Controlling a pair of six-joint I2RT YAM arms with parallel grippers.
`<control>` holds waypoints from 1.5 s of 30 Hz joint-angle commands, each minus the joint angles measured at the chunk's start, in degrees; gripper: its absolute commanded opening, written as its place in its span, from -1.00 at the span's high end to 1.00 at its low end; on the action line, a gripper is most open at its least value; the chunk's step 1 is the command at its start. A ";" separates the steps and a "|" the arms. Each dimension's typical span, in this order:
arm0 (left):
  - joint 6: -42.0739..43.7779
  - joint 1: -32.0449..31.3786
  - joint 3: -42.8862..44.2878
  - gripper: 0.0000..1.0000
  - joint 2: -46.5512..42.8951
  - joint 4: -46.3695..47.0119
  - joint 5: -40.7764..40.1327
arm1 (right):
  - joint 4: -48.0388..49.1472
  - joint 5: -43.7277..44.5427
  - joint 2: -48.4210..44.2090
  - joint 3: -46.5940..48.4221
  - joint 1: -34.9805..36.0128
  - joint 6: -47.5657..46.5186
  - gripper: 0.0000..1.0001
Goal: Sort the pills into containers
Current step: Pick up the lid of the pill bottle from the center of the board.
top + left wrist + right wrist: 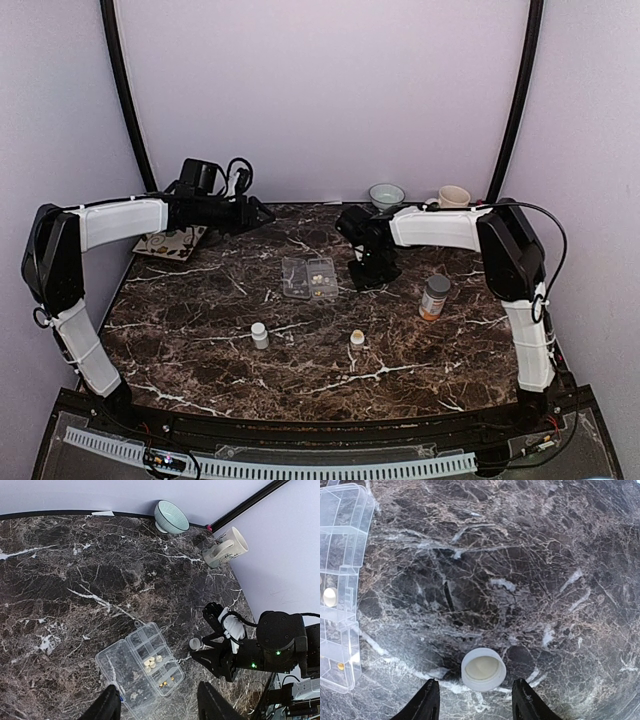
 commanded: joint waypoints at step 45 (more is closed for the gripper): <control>8.02 -0.30 0.34 -0.10 -4.59 -8.20 -7.87 | -7.63 -6.48 -0.98 13.10 9.69 -6.50 0.48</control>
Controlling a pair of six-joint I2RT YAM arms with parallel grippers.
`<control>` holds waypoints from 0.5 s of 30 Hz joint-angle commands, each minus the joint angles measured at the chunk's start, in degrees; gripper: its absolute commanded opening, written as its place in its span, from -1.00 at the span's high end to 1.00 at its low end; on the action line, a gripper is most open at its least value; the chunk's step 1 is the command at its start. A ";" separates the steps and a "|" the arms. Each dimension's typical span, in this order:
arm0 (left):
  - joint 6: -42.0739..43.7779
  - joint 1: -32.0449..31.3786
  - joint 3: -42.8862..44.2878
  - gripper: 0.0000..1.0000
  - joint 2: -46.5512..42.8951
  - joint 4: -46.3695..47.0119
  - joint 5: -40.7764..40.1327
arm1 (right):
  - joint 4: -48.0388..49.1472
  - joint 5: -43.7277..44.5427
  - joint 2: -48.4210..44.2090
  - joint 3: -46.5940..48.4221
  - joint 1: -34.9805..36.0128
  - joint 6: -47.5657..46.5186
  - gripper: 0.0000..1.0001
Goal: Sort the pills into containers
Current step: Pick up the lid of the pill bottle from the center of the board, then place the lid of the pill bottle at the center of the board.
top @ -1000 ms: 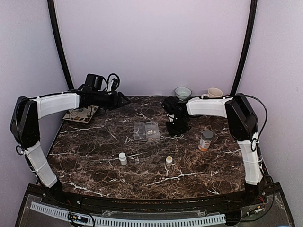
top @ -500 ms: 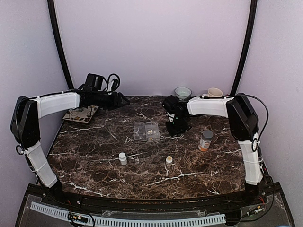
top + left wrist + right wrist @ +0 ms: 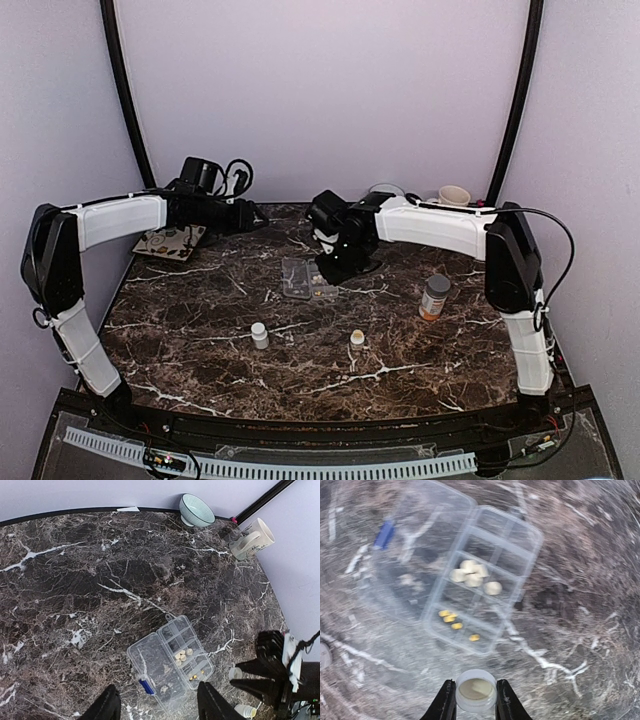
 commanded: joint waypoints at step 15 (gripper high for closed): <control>3.47 -0.26 -6.08 -0.09 -8.90 -3.40 -3.34 | -2.66 -7.95 5.84 5.98 9.89 -0.18 0.47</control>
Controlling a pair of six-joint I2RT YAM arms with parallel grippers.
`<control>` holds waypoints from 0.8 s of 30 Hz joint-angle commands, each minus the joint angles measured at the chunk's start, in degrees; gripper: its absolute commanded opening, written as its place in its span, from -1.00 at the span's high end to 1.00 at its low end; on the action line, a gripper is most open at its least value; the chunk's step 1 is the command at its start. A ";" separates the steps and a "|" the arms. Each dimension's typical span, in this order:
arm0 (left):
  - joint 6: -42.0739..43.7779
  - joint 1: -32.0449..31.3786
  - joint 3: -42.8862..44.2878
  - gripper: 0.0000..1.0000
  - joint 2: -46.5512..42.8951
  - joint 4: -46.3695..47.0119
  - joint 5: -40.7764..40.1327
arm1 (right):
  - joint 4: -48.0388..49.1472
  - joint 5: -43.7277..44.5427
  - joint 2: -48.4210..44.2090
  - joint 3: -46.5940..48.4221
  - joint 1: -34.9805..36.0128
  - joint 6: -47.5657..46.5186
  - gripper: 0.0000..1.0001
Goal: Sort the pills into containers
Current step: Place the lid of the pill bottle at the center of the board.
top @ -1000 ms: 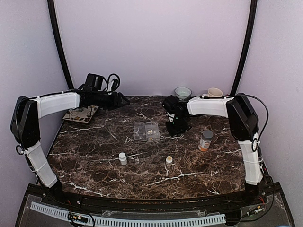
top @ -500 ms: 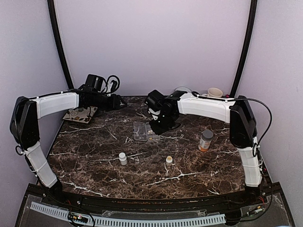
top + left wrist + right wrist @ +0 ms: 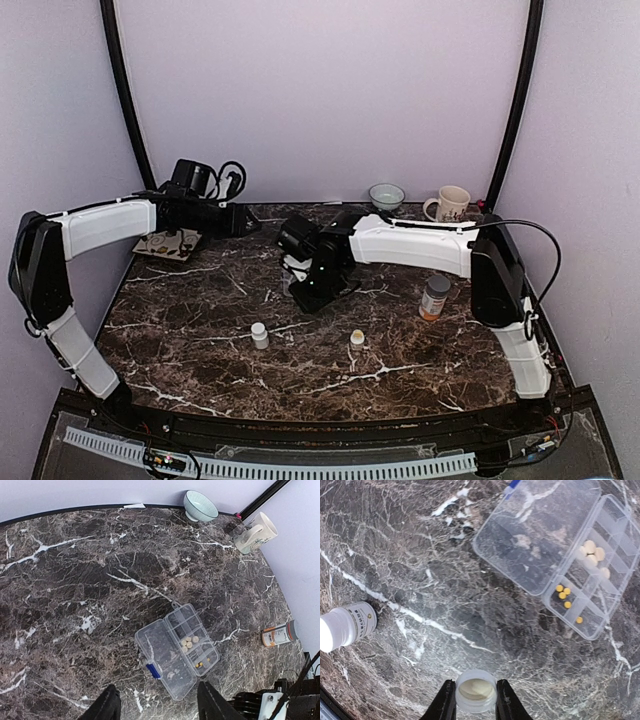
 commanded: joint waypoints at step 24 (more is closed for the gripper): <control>2.76 -0.28 -7.01 -0.07 -9.18 -4.56 -1.61 | 2.51 0.06 4.36 2.59 1.42 0.59 0.11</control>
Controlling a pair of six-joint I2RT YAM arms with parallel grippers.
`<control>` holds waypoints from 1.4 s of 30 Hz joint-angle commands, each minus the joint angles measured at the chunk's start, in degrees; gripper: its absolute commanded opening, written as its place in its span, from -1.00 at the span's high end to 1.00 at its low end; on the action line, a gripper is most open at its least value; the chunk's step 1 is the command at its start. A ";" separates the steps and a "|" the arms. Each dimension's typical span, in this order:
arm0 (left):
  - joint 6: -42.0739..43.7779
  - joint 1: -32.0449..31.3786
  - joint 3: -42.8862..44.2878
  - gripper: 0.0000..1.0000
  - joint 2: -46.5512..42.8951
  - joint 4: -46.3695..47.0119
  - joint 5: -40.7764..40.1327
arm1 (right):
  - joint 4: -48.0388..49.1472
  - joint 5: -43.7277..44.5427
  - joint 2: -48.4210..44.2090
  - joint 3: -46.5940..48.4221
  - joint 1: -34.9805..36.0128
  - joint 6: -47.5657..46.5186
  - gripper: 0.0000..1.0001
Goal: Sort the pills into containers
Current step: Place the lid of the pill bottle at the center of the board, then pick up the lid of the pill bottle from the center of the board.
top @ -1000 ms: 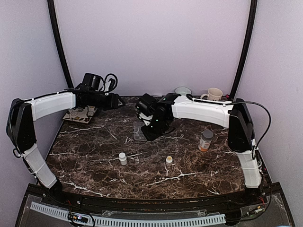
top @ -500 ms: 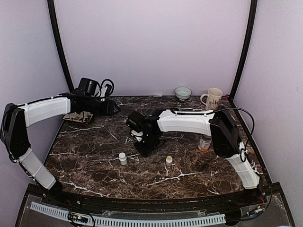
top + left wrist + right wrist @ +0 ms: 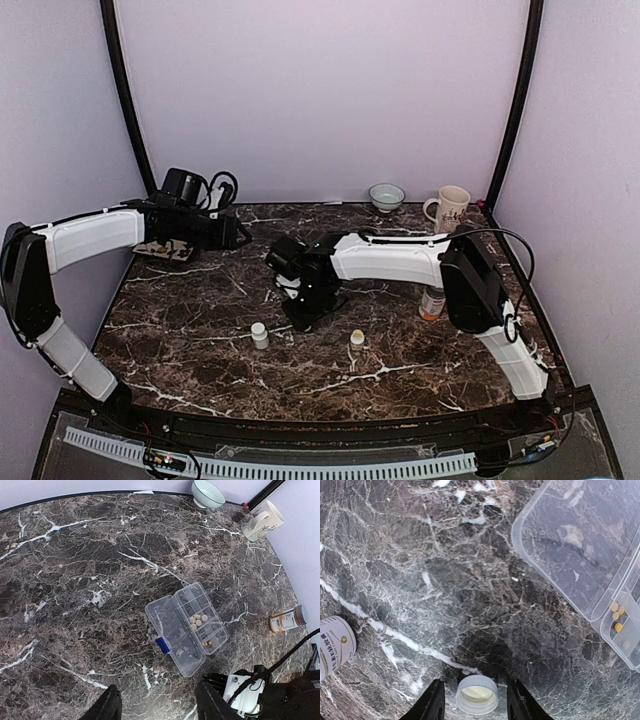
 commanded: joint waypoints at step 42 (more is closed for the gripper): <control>10.94 -22.47 14.68 0.25 13.75 -20.96 -3.15 | 13.81 11.20 -37.96 -33.50 -5.95 15.92 0.12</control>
